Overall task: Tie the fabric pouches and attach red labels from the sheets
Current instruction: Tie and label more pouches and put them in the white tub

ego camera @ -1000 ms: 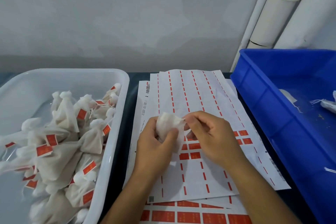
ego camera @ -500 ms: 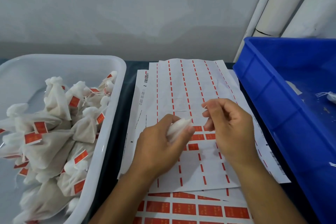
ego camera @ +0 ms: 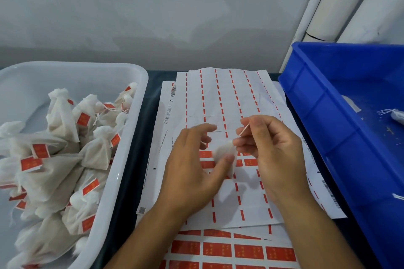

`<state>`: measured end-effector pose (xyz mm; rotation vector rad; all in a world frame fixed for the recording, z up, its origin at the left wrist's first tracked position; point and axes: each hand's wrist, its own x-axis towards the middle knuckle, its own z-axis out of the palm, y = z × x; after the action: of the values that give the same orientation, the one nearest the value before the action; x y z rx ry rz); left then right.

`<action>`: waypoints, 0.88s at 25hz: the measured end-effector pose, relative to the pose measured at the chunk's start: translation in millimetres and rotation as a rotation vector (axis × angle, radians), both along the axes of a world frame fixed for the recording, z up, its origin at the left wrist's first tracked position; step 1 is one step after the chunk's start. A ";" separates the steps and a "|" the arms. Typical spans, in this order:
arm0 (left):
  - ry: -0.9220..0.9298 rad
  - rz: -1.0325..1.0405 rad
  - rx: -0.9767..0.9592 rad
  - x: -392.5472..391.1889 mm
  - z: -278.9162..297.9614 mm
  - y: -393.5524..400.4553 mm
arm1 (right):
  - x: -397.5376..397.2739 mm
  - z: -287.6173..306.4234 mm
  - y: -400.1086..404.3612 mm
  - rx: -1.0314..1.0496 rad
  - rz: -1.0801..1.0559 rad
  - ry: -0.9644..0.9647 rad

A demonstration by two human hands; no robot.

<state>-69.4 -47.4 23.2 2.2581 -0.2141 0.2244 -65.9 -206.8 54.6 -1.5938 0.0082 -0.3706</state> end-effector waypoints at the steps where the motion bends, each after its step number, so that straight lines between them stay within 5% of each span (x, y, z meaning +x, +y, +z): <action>1: 0.010 0.047 -0.086 -0.1 1.2 -0.8 | -0.8 0.7 -0.4 0.005 0.009 -0.007; 6: 0.562 -0.187 -0.433 1.4 10.5 2.9 | -4.6 1.0 0.8 -0.050 0.118 -0.047; 16: 0.910 -0.310 -1.142 9.9 13.9 16.5 | -11.5 -10.0 9.3 -0.393 0.449 -0.032; 22: 0.905 -0.138 -1.253 10.9 17.4 17.0 | -7.4 -15.6 6.3 -0.631 0.536 0.000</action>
<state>-58.5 -30.4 40.6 0.9216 0.2197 -0.5937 -73.3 -200.5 39.0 -2.1292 -0.5749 0.0629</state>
